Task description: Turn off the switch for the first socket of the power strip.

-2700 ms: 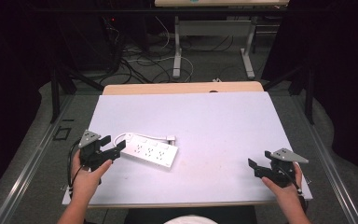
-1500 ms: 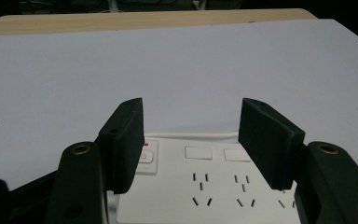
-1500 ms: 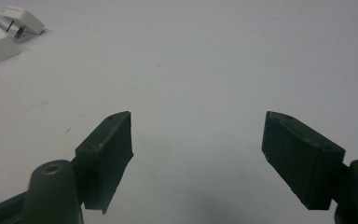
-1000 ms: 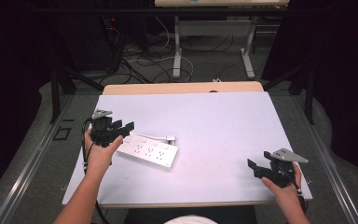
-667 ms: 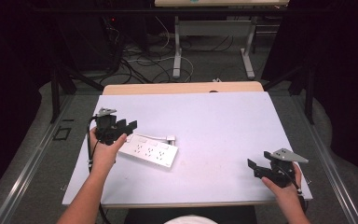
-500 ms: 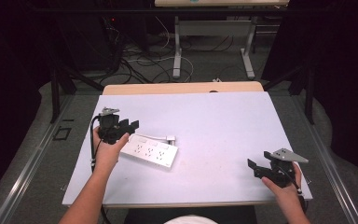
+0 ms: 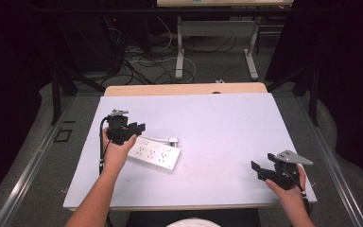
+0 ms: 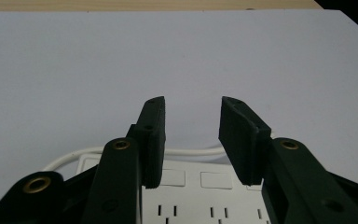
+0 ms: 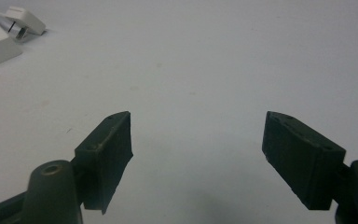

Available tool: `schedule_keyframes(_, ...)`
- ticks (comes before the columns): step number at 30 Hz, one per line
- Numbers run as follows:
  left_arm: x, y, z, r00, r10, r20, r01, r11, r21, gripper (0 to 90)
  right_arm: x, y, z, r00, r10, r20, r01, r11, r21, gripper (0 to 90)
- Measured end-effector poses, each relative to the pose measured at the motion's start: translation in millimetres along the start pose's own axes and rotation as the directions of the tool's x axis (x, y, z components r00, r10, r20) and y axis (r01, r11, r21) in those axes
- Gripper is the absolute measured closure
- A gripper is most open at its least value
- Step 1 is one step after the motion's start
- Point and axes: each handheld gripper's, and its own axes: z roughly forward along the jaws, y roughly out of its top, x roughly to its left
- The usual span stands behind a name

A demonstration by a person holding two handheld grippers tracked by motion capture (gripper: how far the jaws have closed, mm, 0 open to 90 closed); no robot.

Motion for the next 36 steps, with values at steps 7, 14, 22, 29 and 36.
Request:
schedule_keyframes(7,-0.9,-1.5,9.4,0.9999,0.011,-0.006,-0.010,0.9988,0.048,67.4,-0.4,-0.1,0.1,1.0000,0.001,0.000,-0.001,1.000,-0.001,23.5)
schedule_keyframes(14,-2.2,-1.8,17.3,0.9996,0.026,-0.011,-0.025,0.9940,0.106,73.7,-0.6,-0.1,0.3,1.0000,0.003,-0.002,-0.003,1.000,-0.002,23.5)
schedule_keyframes(22,-1.3,-4.5,27.4,0.9995,0.014,-0.030,-0.009,0.9860,0.166,79.5,-0.9,-0.2,0.5,1.0000,0.003,-0.003,-0.003,1.000,-0.002,23.5)
schedule_keyframes(29,-0.1,-5.1,32.2,0.9992,0.016,-0.036,-0.008,0.9804,0.197,82.8,-0.3,-0.2,1.0,1.0000,0.004,-0.006,-0.004,1.000,0.005,23.5)
schedule_keyframes(36,-0.7,-5.9,36.6,0.9992,0.014,-0.038,-0.005,0.9746,0.224,87.5,-0.1,-0.2,1.4,0.9999,0.007,-0.011,-0.007,1.000,0.003,23.5)
